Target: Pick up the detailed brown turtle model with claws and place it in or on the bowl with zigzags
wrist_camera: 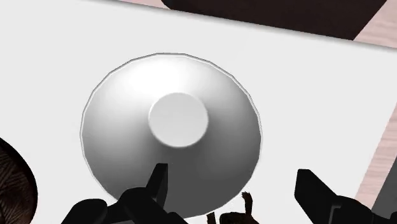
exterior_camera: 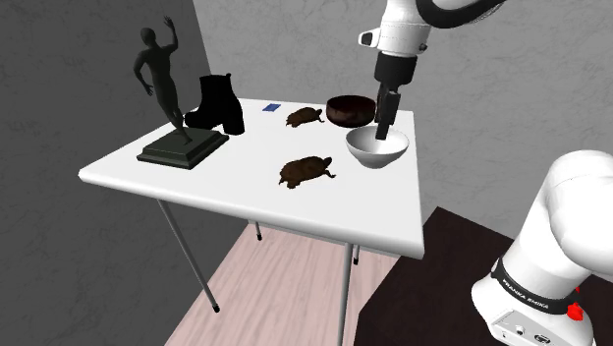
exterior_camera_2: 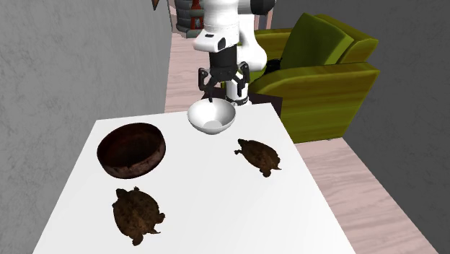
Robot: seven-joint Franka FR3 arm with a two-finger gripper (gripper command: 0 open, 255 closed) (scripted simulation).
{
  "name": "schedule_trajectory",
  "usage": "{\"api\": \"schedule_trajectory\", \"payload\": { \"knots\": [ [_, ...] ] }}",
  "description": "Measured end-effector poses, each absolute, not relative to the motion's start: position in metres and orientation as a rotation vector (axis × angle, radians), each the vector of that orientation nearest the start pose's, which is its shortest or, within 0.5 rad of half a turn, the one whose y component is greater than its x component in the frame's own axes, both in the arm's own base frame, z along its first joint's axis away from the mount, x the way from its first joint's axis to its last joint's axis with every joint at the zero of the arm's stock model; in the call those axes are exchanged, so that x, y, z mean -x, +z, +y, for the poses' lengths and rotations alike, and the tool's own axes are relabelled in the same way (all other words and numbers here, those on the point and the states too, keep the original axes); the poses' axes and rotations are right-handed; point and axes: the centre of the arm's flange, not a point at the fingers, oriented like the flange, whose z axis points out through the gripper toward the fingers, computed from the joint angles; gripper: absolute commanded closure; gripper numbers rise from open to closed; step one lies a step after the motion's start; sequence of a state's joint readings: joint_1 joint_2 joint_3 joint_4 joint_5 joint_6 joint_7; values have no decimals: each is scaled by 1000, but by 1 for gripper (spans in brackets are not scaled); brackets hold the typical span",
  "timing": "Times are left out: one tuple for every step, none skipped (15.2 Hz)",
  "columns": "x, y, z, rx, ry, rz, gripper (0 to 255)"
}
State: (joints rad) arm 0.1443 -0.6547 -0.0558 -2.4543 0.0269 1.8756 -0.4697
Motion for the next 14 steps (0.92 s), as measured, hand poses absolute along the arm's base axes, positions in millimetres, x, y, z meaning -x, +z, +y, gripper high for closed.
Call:
{"api": "schedule_trajectory", "payload": {
  "knots": [
    [-368, 523, 38, 2947, -156, -938, 0],
    [-378, 518, 43, 2920, -179, -1018, 0],
    [-386, 512, 47, 2890, -203, -1096, 0],
    [-392, 505, 52, 2858, -227, -1175, 0],
    [-400, 501, 63, 2822, -250, -1254, 0],
    [-409, 495, 69, 2786, -273, -1328, 0],
    [-415, 489, 77, 2747, -296, -1404, 0],
    [-419, 486, 84, 2705, -319, -1479, 0],
    [-421, 479, 92, 2661, -339, -1552, 0],
    [-427, 475, 97, 2636, -353, -1594, 0],
    [-431, 470, 99, 2623, -360, -1615, 0],
    [-432, 465, 101, 2617, -364, -1626, 0],
    [-433, 460, 103, 2613, -366, -1631, 0],
    [-435, 455, 104, 2612, -367, -1634, 0]
  ]
}}
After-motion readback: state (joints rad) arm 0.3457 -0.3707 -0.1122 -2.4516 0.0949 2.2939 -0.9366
